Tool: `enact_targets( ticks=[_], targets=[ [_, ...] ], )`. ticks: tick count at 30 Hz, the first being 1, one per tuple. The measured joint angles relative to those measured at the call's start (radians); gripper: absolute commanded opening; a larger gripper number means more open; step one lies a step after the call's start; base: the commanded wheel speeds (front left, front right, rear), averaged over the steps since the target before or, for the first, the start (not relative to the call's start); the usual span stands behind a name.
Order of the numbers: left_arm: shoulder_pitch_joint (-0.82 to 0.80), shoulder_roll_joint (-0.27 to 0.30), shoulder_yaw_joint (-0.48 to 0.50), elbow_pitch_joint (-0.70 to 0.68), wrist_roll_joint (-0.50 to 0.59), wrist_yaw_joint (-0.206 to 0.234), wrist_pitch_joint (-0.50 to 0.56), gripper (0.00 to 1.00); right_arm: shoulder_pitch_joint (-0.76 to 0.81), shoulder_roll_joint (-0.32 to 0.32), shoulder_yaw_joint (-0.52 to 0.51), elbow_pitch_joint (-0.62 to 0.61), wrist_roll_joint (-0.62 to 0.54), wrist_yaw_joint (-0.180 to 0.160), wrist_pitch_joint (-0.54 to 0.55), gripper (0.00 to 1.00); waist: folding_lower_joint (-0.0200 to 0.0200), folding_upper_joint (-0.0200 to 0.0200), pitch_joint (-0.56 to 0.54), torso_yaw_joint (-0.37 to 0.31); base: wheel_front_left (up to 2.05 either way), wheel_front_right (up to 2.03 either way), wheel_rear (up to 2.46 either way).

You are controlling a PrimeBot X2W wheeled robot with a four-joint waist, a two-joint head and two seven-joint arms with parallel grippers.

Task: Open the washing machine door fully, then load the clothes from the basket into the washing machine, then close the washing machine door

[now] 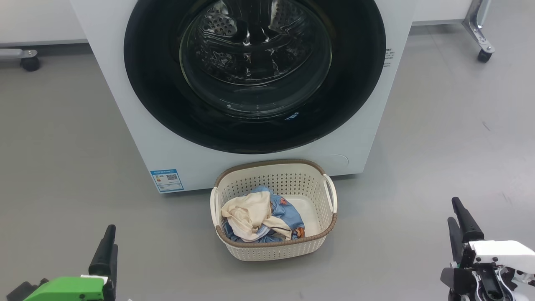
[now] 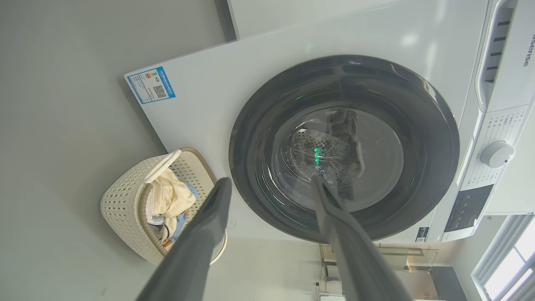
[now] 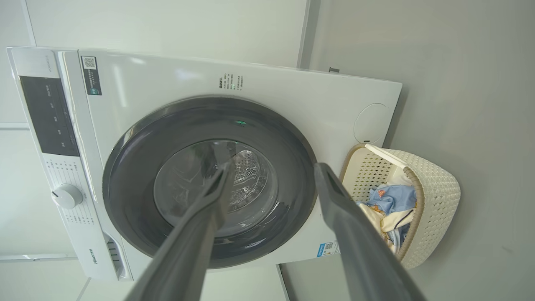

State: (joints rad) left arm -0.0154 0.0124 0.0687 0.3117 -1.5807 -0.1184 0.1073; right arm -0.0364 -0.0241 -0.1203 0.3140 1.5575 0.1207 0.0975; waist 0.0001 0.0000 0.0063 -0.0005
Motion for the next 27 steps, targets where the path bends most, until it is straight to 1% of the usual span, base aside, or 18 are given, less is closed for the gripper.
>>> enact_targets(
  ticks=[6,9,12,15,24,27],
  targets=[
    [-0.001,0.005,-0.012,-0.009,0.015,0.000,-0.021,1.00,-0.002,-0.014,0.018,-0.010,-0.050,0.000,-0.023,1.00,0.0000,0.0000,0.002,0.000,0.00,0.00,0.00],
    [-0.003,0.008,-0.027,-0.021,0.052,0.000,-0.033,1.00,-0.004,-0.022,0.033,-0.014,-0.086,0.000,-0.039,1.00,0.0000,0.0000,0.003,0.001,0.00,0.00,0.00],
    [-0.006,0.015,-0.039,-0.029,0.066,0.000,-0.051,1.00,-0.007,-0.033,0.043,-0.016,-0.111,0.000,-0.056,1.00,0.0000,0.0000,0.004,0.001,0.00,0.00,0.00],
    [-0.006,0.026,-0.051,-0.030,0.079,0.000,-0.066,1.00,-0.014,-0.039,0.055,-0.016,-0.136,0.000,-0.068,1.00,0.0000,0.0000,0.004,0.001,0.00,0.00,0.00],
    [-0.015,0.053,-0.109,-0.035,0.169,0.000,-0.110,1.00,-0.018,-0.065,0.097,-0.017,-0.236,0.000,-0.102,1.00,0.0000,0.0000,0.006,0.003,0.00,0.00,0.00],
    [-0.017,0.072,-0.128,-0.035,0.197,0.000,-0.123,1.00,-0.020,-0.075,0.108,-0.017,-0.275,0.000,-0.115,1.00,0.0000,0.0000,0.006,0.003,0.00,0.00,0.00]
  ],
)
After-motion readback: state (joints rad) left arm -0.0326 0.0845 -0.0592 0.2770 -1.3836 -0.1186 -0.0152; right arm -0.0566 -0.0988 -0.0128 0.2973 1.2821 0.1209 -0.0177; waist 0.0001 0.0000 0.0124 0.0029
